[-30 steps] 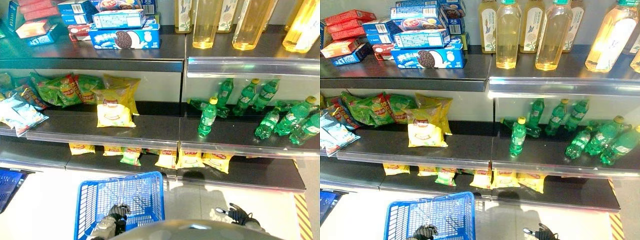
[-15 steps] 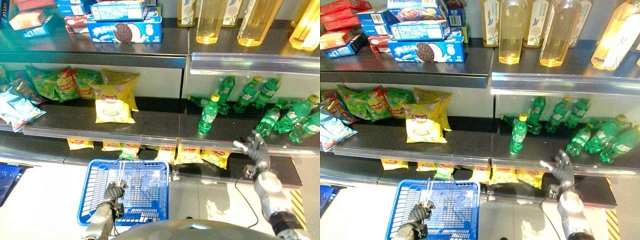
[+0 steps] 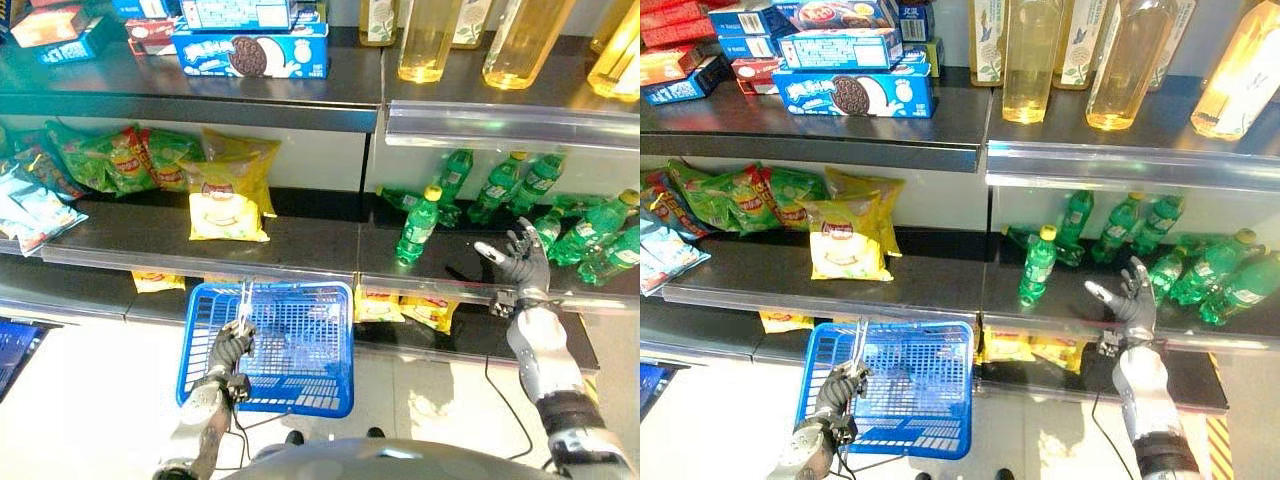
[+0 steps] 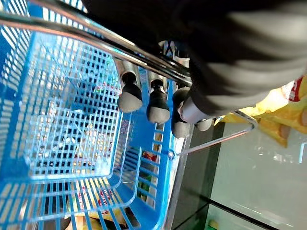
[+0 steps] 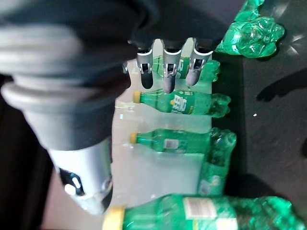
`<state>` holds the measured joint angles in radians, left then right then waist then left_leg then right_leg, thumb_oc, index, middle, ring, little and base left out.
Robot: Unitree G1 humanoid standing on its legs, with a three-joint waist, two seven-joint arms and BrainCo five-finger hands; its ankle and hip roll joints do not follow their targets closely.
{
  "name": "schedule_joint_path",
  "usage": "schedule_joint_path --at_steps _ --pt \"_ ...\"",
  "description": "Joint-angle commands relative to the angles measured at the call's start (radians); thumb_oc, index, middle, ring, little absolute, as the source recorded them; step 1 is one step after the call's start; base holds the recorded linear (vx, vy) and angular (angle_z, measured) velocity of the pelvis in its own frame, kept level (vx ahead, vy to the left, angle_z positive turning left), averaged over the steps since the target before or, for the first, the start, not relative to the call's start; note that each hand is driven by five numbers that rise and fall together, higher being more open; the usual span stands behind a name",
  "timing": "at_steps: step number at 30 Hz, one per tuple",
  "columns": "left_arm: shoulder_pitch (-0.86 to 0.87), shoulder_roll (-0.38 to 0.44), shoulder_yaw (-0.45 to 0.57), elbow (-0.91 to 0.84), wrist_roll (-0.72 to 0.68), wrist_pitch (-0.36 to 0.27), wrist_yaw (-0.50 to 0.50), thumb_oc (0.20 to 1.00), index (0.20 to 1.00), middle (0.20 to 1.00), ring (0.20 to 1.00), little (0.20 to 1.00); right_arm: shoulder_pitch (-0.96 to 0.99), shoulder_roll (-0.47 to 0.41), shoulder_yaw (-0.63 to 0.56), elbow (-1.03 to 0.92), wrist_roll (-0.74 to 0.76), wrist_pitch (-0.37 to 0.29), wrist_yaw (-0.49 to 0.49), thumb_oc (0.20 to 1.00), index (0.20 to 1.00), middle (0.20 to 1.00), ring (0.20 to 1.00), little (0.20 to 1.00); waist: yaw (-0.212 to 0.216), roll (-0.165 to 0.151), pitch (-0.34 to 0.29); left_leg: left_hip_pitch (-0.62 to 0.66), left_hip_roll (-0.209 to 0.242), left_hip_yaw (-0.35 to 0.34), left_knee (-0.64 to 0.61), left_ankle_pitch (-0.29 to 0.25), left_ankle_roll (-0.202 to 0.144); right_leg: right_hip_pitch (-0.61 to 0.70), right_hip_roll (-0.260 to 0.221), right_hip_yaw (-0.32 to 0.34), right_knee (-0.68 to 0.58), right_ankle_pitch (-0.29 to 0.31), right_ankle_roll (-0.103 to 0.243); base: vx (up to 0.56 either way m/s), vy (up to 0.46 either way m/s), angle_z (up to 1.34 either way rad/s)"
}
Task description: Pick up the snacks into the basket
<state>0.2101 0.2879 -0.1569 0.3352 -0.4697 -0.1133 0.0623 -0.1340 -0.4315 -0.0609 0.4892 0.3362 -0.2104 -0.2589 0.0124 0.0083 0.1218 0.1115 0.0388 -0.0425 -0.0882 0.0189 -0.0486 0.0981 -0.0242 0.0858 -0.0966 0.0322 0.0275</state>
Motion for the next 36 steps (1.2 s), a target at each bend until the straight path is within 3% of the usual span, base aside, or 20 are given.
schedule_joint_path --at_steps 1,13,25,36 --pt "-0.062 0.072 0.055 -0.222 -0.052 -0.114 -0.004 0.200 0.200 0.200 0.200 0.200 -0.117 -0.051 0.027 0.075 0.039 -0.018 -0.007 1.000 1.000 1.000 1.000 1.000 0.029 -0.051 -0.011 -0.028 -0.056 -0.041 0.007 -0.043 0.030 -0.004 -0.061 -0.073 0.056 -0.051 0.090 -0.04 -0.012 0.01" --pt "-0.043 0.122 0.055 -0.414 -0.137 -0.124 -0.019 0.200 0.200 0.200 0.200 0.200 -0.279 -0.054 0.156 0.290 0.162 0.026 0.068 1.000 1.000 1.000 1.000 1.000 0.054 -0.052 0.044 -0.063 -0.059 -0.049 0.028 -0.042 0.020 -0.053 -0.055 -0.080 0.109 -0.063 0.088 -0.01 -0.003 0.02" --pt "-0.068 0.163 0.054 -0.542 -0.191 -0.151 -0.020 0.200 0.200 0.200 0.200 0.200 -0.405 -0.033 0.210 0.387 0.212 0.031 0.074 1.000 1.000 1.000 1.000 1.000 0.075 -0.041 0.099 -0.145 -0.073 -0.051 0.117 -0.057 0.018 -0.129 -0.052 -0.082 0.183 -0.076 0.085 -0.02 -0.002 0.00" --pt "-0.040 0.200 0.036 -0.633 -0.216 -0.151 -0.028 0.200 0.200 0.200 0.200 0.200 -0.620 -0.042 0.248 0.593 0.242 0.042 0.074 1.000 1.000 1.000 1.000 1.000 0.107 -0.023 0.142 -0.169 -0.081 -0.068 0.112 -0.045 0.018 -0.157 -0.057 -0.099 0.197 -0.078 0.086 -0.02 0.000 0.03"
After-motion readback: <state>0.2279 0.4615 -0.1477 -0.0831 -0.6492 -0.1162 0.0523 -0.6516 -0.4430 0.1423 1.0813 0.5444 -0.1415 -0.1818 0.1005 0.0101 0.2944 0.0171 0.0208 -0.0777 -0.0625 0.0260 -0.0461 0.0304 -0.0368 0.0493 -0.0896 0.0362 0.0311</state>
